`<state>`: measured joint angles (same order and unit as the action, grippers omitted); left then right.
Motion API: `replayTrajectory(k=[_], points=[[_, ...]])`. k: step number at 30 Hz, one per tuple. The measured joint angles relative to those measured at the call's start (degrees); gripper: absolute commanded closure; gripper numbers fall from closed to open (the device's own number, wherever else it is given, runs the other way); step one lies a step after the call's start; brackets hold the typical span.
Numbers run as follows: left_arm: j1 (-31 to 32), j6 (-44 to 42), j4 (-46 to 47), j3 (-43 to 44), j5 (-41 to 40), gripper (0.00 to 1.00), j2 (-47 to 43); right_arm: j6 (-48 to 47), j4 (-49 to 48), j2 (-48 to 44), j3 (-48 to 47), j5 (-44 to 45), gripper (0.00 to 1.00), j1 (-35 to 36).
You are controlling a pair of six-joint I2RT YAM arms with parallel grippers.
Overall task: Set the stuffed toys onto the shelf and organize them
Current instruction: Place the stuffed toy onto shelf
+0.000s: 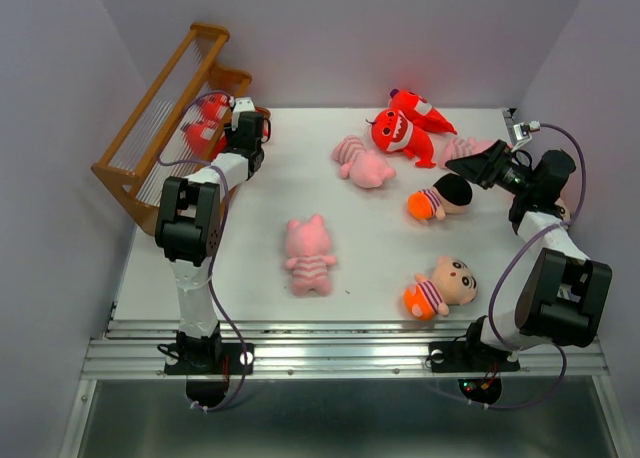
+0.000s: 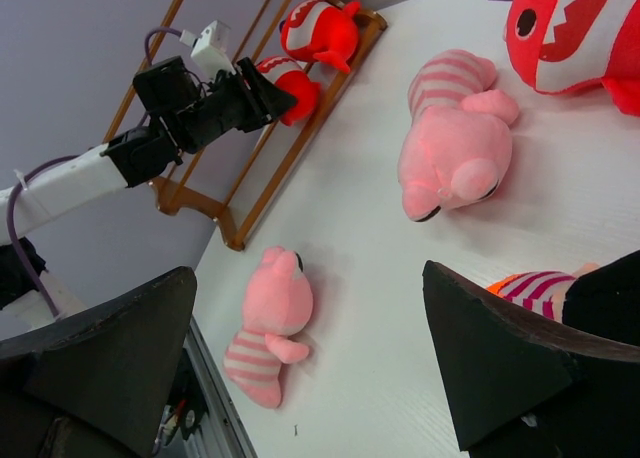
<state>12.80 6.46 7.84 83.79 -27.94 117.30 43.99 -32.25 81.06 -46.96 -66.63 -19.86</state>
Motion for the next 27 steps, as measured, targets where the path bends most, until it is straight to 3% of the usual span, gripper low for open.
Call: replayTrajectory(k=[12,27], points=[[0.0,1.5,-0.4,-0.7,3.5,0.17,-0.4,0.5,-0.3,0.0,0.0,-0.1,0.00,-0.5],[0.3,2.1,-1.3,-4.7,12.1,0.07,-7.3,0.8,-1.2,0.0,0.1,-0.1,0.00,-0.5]])
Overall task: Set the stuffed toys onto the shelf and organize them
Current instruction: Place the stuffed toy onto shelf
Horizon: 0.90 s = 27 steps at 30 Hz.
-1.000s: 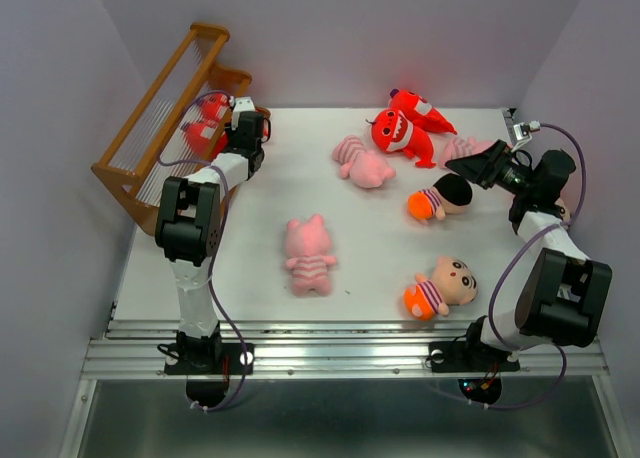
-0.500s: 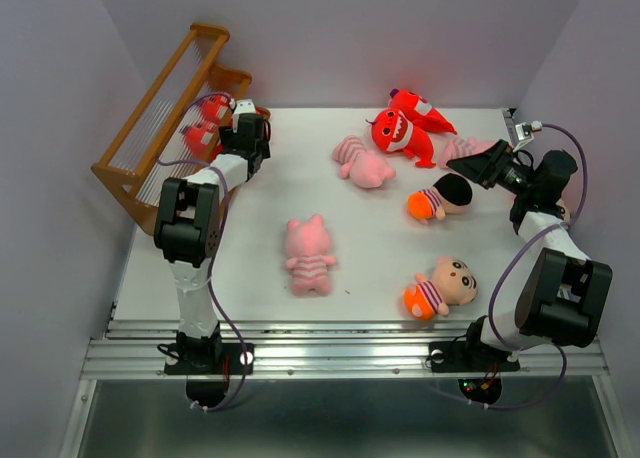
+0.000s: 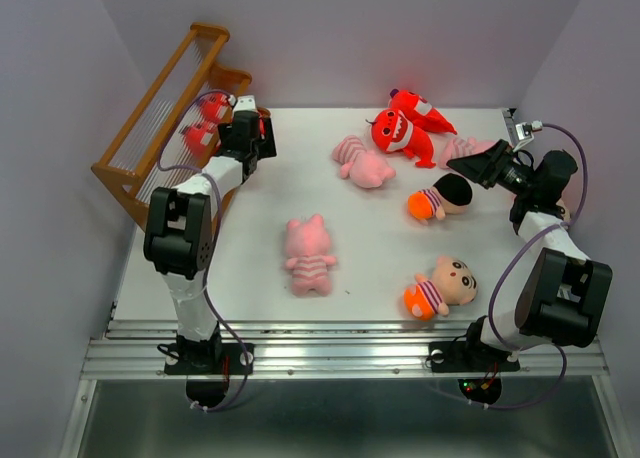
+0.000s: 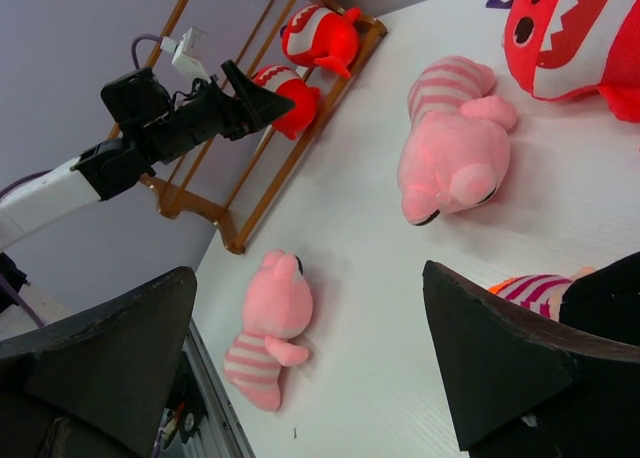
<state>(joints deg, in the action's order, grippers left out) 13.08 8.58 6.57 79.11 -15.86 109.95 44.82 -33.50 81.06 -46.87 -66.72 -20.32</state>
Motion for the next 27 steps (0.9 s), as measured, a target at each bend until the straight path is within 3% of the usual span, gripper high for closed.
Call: replayTrajectory(k=[12,16,17,27], points=[[2.5,0.2,-1.5,-7.4,5.3,0.07,-9.9,-1.5,0.3,0.0,0.0,-0.6,0.00,0.0],[3.8,0.9,-1.9,-10.8,9.2,0.06,-19.3,-7.6,5.3,-0.5,-0.2,-0.1,0.00,0.0],[4.0,1.2,-1.9,-11.6,10.8,0.01,-22.4,-9.3,6.9,-0.7,-0.4,0.2,0.00,0.0],[3.7,2.6,0.9,-16.9,26.5,0.01,-42.8,-32.0,23.8,-7.0,-4.3,8.5,0.00,0.0]])
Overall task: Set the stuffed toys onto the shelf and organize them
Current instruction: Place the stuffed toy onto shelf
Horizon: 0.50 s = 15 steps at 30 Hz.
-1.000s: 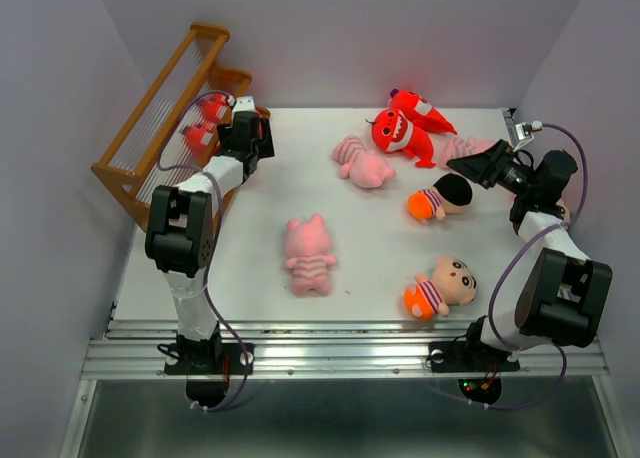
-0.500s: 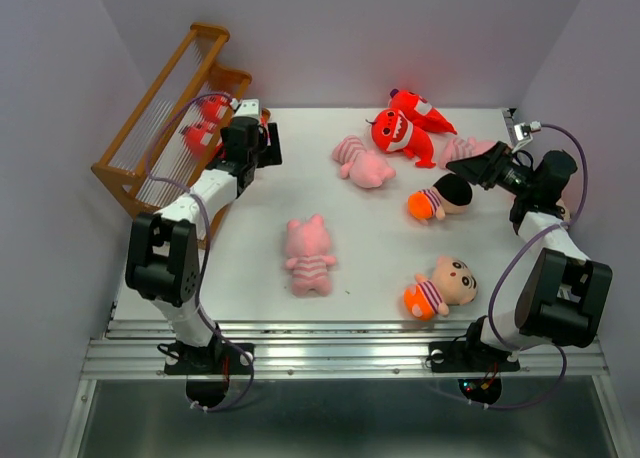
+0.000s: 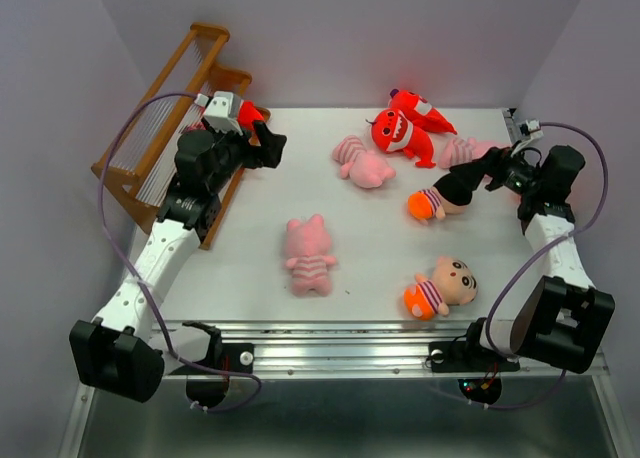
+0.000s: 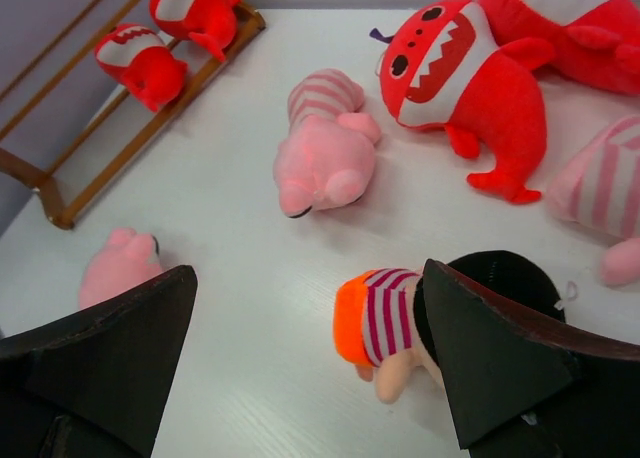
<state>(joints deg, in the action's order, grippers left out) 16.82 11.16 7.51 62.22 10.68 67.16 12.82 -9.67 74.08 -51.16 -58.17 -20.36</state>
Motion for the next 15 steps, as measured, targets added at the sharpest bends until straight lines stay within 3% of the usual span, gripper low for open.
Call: replayTrajectory(k=[8,15], points=[[0.0,-2.0,2.9,-12.3,6.9,0.01,-6.1,-14.6,6.9,-1.1,-1.4,7.7,0.00,0.0],[-0.1,-4.2,1.6,-16.5,8.0,0.01,-9.5,-23.7,20.0,13.0,-17.5,14.3,0.00,0.2]])
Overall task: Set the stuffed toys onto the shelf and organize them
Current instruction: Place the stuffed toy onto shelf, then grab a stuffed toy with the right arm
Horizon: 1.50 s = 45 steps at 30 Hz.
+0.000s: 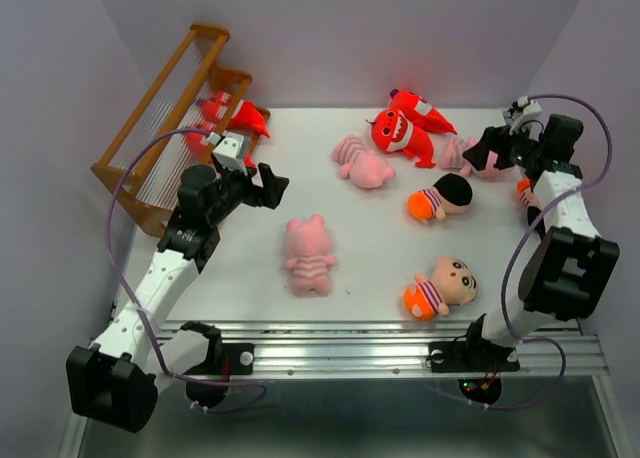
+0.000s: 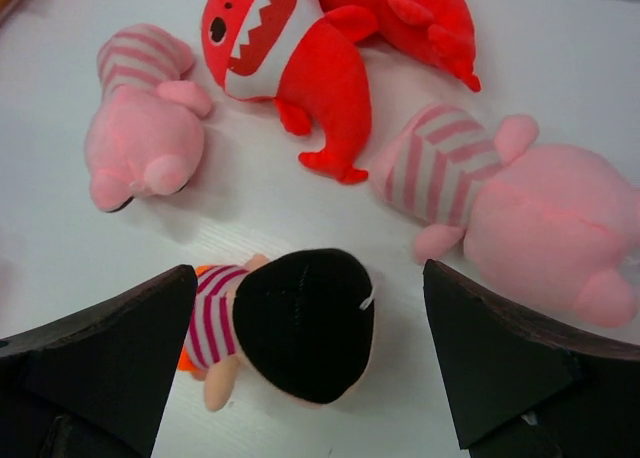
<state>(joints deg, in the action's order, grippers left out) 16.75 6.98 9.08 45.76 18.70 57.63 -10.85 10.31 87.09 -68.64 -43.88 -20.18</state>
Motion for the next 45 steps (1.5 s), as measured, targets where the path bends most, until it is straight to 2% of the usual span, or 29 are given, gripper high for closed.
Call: replayTrajectory(k=[5,14,16,23,26,29,30,31,32,33,34,37,40,45], points=[[0.0,-1.0,-0.1,0.0,-0.8,0.01,-3.4,-4.4,8.2,14.4,-17.2,3.4,0.00,4.5],[0.0,-2.5,-0.4,-0.4,-4.4,0.01,-5.5,-15.7,19.4,43.4,-53.2,10.1,0.00,21.4],[0.0,-2.7,-0.5,-0.4,-5.1,0.01,-5.5,-17.4,20.0,47.2,-57.3,12.6,0.00,24.1],[0.0,-3.4,-0.9,-0.4,-5.8,0.01,-4.5,-16.8,17.9,53.4,-60.6,26.9,0.04,30.4],[0.0,-3.5,-1.2,-0.4,-5.6,0.01,-3.8,-15.4,15.5,54.7,-61.4,31.7,0.12,30.8],[0.0,-3.5,-1.2,-0.4,-5.2,0.01,-3.4,-14.4,14.6,54.9,-61.4,34.3,0.33,30.6],[0.0,-3.5,-1.2,-0.4,-4.8,0.01,-3.4,-14.0,14.3,54.9,-61.4,34.9,0.42,30.6],[0.0,-3.5,-1.2,-0.4,-4.4,0.01,-3.4,-13.5,14.1,54.9,-61.4,35.5,0.60,30.6],[0.0,-3.4,-0.9,-0.5,-4.0,0.01,-3.4,-13.3,13.9,55.0,-61.4,35.9,0.73,30.6],[0.0,-3.4,-0.2,-0.9,-3.3,0.01,-3.4,-12.9,13.7,55.1,-61.3,36.2,0.95,30.7],[-0.1,-3.3,0.3,-1.3,-2.6,0.01,-3.4,-12.1,13.3,55.1,-61.0,36.6,0.99,30.6],[-0.3,-2.3,1.8,-2.8,-0.8,0.01,-3.4,-8.9,12.0,54.4,-59.1,35.9,0.99,30.4],[-0.4,-0.9,2.5,-3.2,1.7,0.01,-2.8,-4.6,10.3,50.4,-53.2,33.6,0.99,29.5],[-0.5,5.9,10.9,-5.2,8.4,0.01,-0.3,5.4,9.5,36.7,-39.8,28.3,0.99,26.2]])
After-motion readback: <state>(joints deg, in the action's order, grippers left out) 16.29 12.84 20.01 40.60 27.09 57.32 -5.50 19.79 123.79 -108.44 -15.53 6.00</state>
